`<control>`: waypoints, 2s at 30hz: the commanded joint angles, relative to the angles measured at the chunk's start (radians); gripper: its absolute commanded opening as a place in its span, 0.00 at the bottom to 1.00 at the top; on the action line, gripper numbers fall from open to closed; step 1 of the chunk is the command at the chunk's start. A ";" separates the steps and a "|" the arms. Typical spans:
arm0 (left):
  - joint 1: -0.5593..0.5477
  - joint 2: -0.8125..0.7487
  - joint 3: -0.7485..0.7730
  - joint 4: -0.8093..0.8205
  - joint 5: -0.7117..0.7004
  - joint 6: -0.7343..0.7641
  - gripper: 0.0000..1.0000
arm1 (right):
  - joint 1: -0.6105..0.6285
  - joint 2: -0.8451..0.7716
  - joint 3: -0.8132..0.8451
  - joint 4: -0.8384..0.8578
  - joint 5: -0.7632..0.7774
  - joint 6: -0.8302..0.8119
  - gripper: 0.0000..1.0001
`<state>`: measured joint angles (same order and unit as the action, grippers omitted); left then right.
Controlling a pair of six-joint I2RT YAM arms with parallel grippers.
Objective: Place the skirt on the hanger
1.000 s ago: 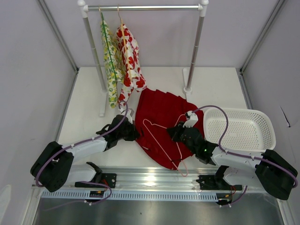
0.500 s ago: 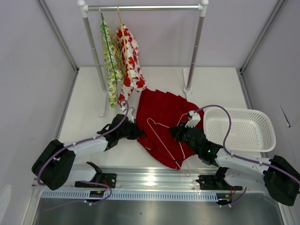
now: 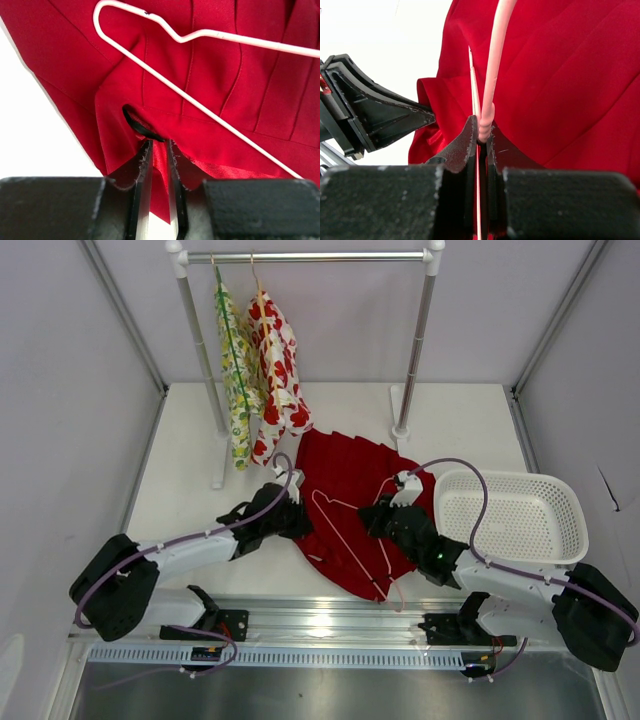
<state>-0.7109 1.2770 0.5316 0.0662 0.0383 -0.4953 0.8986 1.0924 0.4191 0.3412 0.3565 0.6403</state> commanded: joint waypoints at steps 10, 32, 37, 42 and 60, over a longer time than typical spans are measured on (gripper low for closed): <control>-0.131 0.084 0.150 -0.169 -0.247 0.074 0.26 | -0.027 0.021 0.052 -0.002 -0.013 -0.028 0.00; -0.229 0.087 0.165 -0.190 -0.333 0.196 0.34 | -0.109 0.086 0.135 -0.033 -0.152 -0.051 0.00; -0.269 0.137 0.221 -0.220 -0.377 0.245 0.34 | -0.112 0.093 0.144 -0.033 -0.166 -0.053 0.00; -0.308 0.206 0.278 -0.281 -0.439 0.271 0.34 | -0.115 0.096 0.141 -0.030 -0.174 -0.047 0.00; -0.317 0.306 0.343 -0.313 -0.555 0.262 0.40 | -0.122 0.103 0.135 -0.025 -0.195 -0.051 0.00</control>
<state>-1.0191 1.5795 0.8402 -0.2722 -0.4862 -0.2523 0.7811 1.1877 0.5224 0.3054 0.1699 0.6083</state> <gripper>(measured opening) 0.394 0.067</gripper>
